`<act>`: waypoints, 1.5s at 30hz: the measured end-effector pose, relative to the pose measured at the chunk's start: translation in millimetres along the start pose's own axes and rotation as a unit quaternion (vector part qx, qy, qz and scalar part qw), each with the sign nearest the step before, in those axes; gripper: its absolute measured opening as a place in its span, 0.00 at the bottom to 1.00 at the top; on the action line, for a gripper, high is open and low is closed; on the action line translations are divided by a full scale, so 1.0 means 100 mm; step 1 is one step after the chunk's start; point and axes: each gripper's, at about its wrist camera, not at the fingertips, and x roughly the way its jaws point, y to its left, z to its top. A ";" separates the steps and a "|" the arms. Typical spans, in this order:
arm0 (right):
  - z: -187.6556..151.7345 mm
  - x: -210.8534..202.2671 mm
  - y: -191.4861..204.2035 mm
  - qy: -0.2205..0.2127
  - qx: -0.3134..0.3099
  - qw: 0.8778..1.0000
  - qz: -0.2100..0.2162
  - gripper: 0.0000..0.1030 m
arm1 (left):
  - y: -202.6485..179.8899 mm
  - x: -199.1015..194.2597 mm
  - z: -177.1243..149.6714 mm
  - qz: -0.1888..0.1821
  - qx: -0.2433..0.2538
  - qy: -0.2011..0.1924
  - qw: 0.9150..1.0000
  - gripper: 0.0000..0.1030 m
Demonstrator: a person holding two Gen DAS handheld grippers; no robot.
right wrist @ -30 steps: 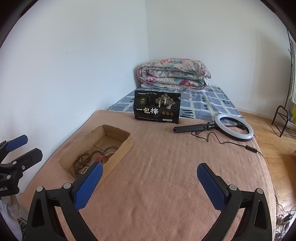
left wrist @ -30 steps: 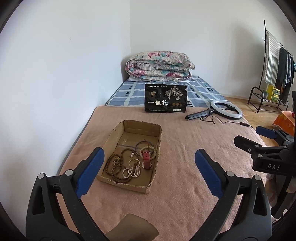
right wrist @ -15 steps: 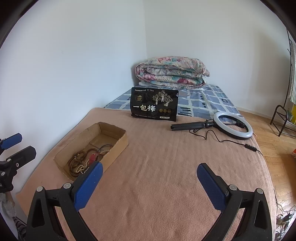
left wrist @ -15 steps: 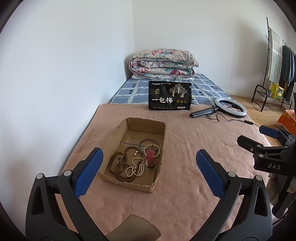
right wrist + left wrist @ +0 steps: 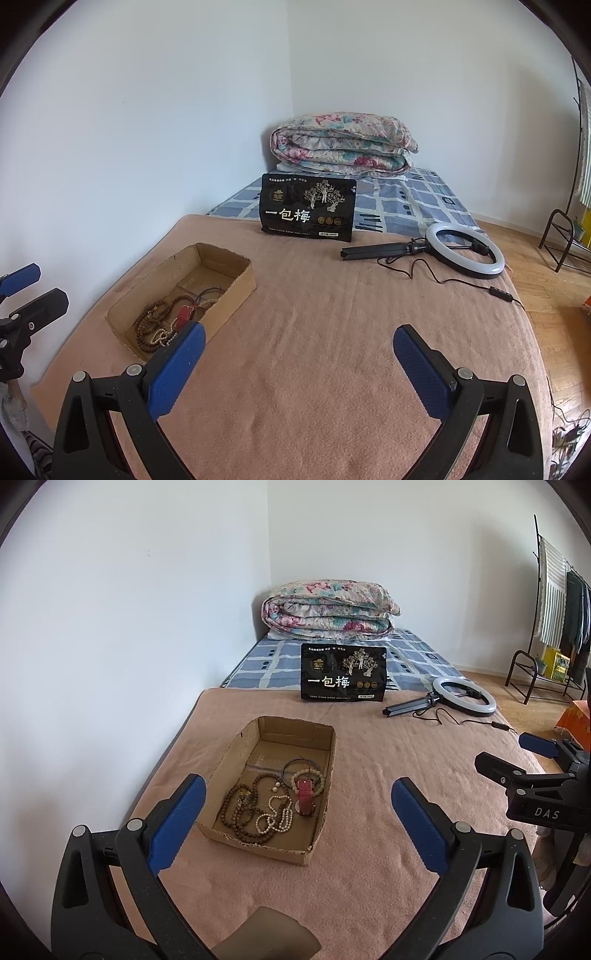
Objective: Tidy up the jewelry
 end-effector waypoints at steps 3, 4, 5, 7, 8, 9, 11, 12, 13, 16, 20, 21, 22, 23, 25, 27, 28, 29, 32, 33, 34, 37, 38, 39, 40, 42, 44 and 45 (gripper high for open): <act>0.00 0.01 0.00 0.001 0.000 1.000 0.000 1.00 | 0.00 0.00 0.00 0.000 -0.001 0.000 1.000 0.99; 0.00 0.01 0.00 0.002 0.001 1.000 0.001 1.00 | 0.00 0.00 0.00 0.000 -0.001 0.000 1.000 0.99; -0.01 0.01 0.01 0.002 0.001 1.000 0.001 1.00 | 0.00 0.00 0.00 -0.001 -0.001 0.000 1.000 0.99; -0.02 0.03 0.01 0.004 0.002 1.000 0.001 1.00 | 0.00 0.00 0.00 -0.001 0.000 0.000 1.000 0.99; -0.02 0.03 0.01 0.005 0.002 1.000 0.001 1.00 | 0.00 0.00 0.00 -0.001 0.000 0.000 1.000 0.99; -0.02 0.03 0.01 0.005 0.001 1.000 0.001 1.00 | 0.00 0.00 0.00 -0.001 0.000 0.000 1.000 0.99; -0.02 0.03 0.01 0.006 0.001 1.000 0.001 1.00 | 0.01 0.01 0.00 -0.001 0.001 0.000 1.000 0.99; -0.02 0.04 0.01 0.006 0.001 1.000 0.001 1.00 | 0.01 0.01 0.00 -0.001 0.001 0.000 1.000 0.99; -0.02 0.04 0.01 0.006 0.001 1.000 0.002 1.00 | 0.01 0.01 0.00 -0.001 0.001 0.000 1.000 0.99; -0.03 0.04 0.02 0.007 0.001 1.000 0.003 1.00 | 0.01 0.01 0.00 -0.002 0.001 0.000 1.000 0.99; -0.04 0.04 0.02 0.009 0.001 1.000 0.004 1.00 | 0.00 0.01 0.00 -0.001 0.001 0.000 1.000 0.99; -0.04 0.04 0.02 0.009 0.000 1.000 0.004 1.00 | 0.00 0.01 0.00 -0.001 0.001 0.000 1.000 0.99; -0.04 0.04 0.02 0.009 0.001 1.000 0.004 1.00 | 0.00 0.01 0.00 -0.002 0.001 0.000 1.000 0.99; -0.04 0.04 0.02 0.009 0.001 1.000 0.004 1.00 | 0.00 0.01 0.00 -0.002 0.001 0.000 1.000 0.99; -0.04 0.04 0.02 0.009 0.002 1.000 0.004 1.00 | 0.00 0.01 0.00 -0.001 0.001 -0.001 1.000 0.99; -0.04 0.04 0.02 0.009 0.001 1.000 0.004 1.00 | 0.00 0.01 0.00 -0.001 0.000 0.000 1.000 0.99; -0.04 0.04 0.02 0.009 0.001 1.000 0.005 1.00 | 0.00 0.01 0.00 -0.002 0.000 0.000 1.000 0.99; -0.04 0.04 0.01 0.010 0.001 1.000 0.005 1.00 | 0.00 0.01 0.00 -0.002 0.000 0.000 1.000 0.99; -0.04 0.03 0.01 0.009 0.001 1.000 0.005 1.00 | 0.00 0.01 0.00 -0.002 0.000 -0.001 1.000 0.99; -0.04 0.03 0.01 0.009 0.001 1.000 0.005 1.00 | 0.00 0.01 0.00 -0.001 0.000 -0.001 1.000 0.99; -0.04 0.03 0.01 0.009 0.001 1.000 0.004 1.00 | -0.01 0.01 0.00 0.000 0.001 -0.001 1.000 0.99; -0.04 0.03 0.01 0.011 0.001 1.000 0.005 1.00 | -0.01 0.01 0.00 -0.002 0.001 0.001 1.000 0.99; -0.04 0.03 0.01 0.011 0.001 1.000 0.005 1.00 | -0.01 0.01 0.00 0.000 0.002 0.000 1.000 0.99; -0.04 0.03 0.01 0.011 0.001 1.000 0.005 1.00 | -0.01 0.01 0.00 0.000 0.002 0.001 1.000 0.99; -0.05 0.03 0.01 0.012 0.001 1.000 0.005 1.00 | 0.00 0.01 0.00 0.000 0.001 0.001 1.000 0.99; -0.06 0.02 0.00 0.012 0.001 1.000 0.005 1.00 | 0.00 0.01 0.00 0.003 0.002 0.000 1.000 0.99; -0.06 0.02 0.01 0.012 0.002 1.000 0.005 1.00 | -0.01 0.01 -0.01 0.004 0.004 -0.003 1.000 0.99; -0.06 0.02 0.01 0.012 0.002 1.000 0.005 1.00 | -0.01 0.00 -0.02 0.005 0.005 -0.006 1.000 0.99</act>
